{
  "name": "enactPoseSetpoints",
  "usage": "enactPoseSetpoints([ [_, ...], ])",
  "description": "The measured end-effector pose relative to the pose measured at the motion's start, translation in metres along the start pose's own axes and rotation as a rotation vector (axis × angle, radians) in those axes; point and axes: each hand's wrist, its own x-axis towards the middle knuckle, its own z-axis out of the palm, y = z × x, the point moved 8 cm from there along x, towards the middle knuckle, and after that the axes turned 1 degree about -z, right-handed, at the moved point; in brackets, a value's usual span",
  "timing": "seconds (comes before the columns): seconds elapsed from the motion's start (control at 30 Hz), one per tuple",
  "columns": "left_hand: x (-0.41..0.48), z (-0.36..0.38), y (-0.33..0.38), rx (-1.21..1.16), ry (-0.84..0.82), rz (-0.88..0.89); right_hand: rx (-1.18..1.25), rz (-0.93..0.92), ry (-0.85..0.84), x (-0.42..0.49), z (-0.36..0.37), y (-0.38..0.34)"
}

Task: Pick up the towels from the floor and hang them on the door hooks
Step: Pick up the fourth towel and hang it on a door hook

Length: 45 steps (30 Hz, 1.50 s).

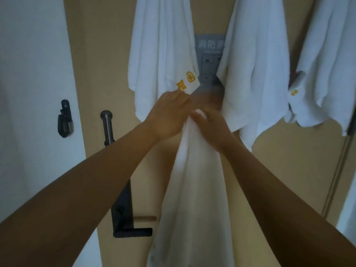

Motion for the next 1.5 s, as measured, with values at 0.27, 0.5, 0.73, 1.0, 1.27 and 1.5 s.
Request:
enactPoseSetpoints([
  [0.27,0.018,0.064,-0.034,0.542,-0.507,0.15,-0.131,0.078,-0.048,0.015,0.002,0.039],
  [0.5,-0.013,0.06,-0.083,0.485,-0.464,0.069,-0.106,0.14,-0.131,0.033,0.029,0.05],
  [0.73,-0.037,0.057,-0.12,0.426,-0.332,-0.033,-0.173,-0.043,-0.189,0.058,0.061,0.016],
  [1.0,-0.034,0.045,-0.132,0.103,-0.154,-0.181,-0.162,-0.153,-0.161,0.095,0.087,-0.005],
  [1.27,-0.042,0.044,-0.153,0.169,-0.203,-0.347,-0.137,-0.115,-0.118,0.129,0.11,-0.002],
  [1.5,-0.045,0.047,-0.152,0.139,-0.176,-0.375,-0.185,-0.027,0.026,0.12,0.115,0.037],
])
